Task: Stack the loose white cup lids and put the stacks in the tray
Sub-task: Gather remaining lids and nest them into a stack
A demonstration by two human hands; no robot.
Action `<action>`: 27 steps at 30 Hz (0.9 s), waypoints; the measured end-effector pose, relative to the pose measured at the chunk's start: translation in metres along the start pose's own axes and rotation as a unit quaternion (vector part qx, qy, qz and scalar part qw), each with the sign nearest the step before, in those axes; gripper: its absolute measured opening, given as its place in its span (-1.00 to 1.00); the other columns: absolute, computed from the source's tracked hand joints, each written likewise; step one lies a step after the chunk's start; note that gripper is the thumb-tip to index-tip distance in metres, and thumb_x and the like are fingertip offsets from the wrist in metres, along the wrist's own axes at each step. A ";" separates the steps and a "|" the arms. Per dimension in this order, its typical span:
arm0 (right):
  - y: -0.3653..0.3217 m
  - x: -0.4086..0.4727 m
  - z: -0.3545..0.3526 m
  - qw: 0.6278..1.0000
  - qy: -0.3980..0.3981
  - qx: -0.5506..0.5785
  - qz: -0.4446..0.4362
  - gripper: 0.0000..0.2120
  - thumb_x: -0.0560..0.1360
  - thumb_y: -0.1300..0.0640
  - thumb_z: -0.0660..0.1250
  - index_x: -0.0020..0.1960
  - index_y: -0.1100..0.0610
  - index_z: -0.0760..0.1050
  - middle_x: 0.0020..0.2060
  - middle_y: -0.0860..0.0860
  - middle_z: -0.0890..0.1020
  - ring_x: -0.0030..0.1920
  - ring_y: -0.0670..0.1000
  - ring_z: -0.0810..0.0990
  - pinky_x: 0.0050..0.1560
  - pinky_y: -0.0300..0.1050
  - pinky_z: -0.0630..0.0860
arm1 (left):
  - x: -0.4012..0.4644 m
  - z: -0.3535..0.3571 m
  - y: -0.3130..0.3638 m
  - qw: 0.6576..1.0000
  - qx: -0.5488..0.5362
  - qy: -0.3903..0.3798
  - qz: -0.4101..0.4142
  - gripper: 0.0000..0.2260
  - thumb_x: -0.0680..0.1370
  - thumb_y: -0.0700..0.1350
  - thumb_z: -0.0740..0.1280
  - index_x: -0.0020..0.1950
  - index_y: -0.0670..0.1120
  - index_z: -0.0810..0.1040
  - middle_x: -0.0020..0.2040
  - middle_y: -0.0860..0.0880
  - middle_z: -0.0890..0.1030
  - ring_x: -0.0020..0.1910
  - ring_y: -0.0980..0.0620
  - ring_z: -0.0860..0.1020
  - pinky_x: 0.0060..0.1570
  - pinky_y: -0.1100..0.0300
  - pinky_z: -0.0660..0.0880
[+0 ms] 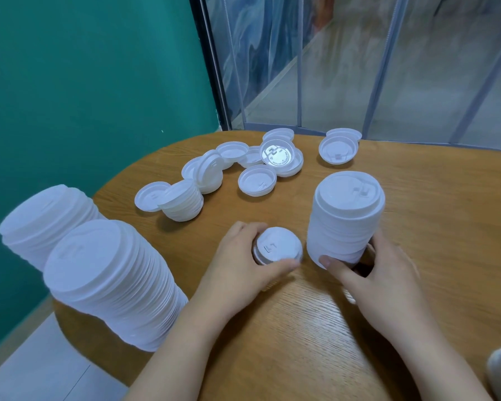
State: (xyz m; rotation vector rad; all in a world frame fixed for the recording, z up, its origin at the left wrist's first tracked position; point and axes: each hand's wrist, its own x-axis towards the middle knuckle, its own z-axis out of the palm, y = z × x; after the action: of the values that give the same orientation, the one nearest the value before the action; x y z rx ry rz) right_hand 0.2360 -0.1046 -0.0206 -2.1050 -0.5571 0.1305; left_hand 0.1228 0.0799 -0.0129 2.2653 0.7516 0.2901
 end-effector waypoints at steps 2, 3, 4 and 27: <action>-0.001 0.000 0.000 1.000 0.000 -0.004 -0.001 -0.54 0.31 -0.24 0.50 0.11 -0.20 0.41 -0.14 -0.40 0.49 -0.05 -0.10 0.36 0.30 0.23 0.40 | 0.000 0.001 -0.001 1.000 0.000 -0.018 0.001 -0.27 0.22 0.36 0.56 0.33 0.16 0.53 0.15 0.30 0.47 0.18 0.28 0.50 0.23 0.15 0.52; -0.001 0.000 0.000 1.000 -0.001 -0.005 -0.002 -0.55 0.31 -0.23 0.51 0.11 -0.20 0.41 -0.13 -0.41 0.48 -0.04 -0.08 0.37 0.29 0.21 0.40 | -0.001 0.002 0.000 1.000 0.001 -0.021 0.000 -0.27 0.22 0.34 0.58 0.33 0.15 0.54 0.15 0.29 0.47 0.19 0.27 0.51 0.24 0.12 0.53; -0.001 -0.001 0.000 1.000 -0.001 -0.007 -0.002 -0.55 0.31 -0.23 0.51 0.11 -0.19 0.42 -0.14 -0.40 0.48 -0.04 -0.07 0.39 0.27 0.20 0.41 | -0.001 0.002 0.001 1.000 0.004 -0.019 -0.001 -0.30 0.24 0.31 0.59 0.33 0.15 0.54 0.14 0.29 0.46 0.19 0.26 0.50 0.25 0.11 0.53; -0.001 -0.001 0.000 1.000 0.019 0.019 -0.013 -0.55 0.34 -0.18 0.53 0.15 -0.17 0.45 -0.12 -0.29 0.58 -0.05 -0.18 0.46 0.27 0.31 0.44 | 0.006 -0.002 0.098 0.969 -0.169 0.091 0.159 -0.46 0.41 0.05 0.62 0.34 0.12 0.55 0.21 0.25 0.60 0.23 0.32 0.52 0.21 0.37 0.44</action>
State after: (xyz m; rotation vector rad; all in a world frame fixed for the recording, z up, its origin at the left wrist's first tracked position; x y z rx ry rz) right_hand 0.2341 -0.1043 -0.0200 -2.0588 -0.5547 0.0843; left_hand 0.1693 0.0290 0.0567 2.0407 0.3876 0.7296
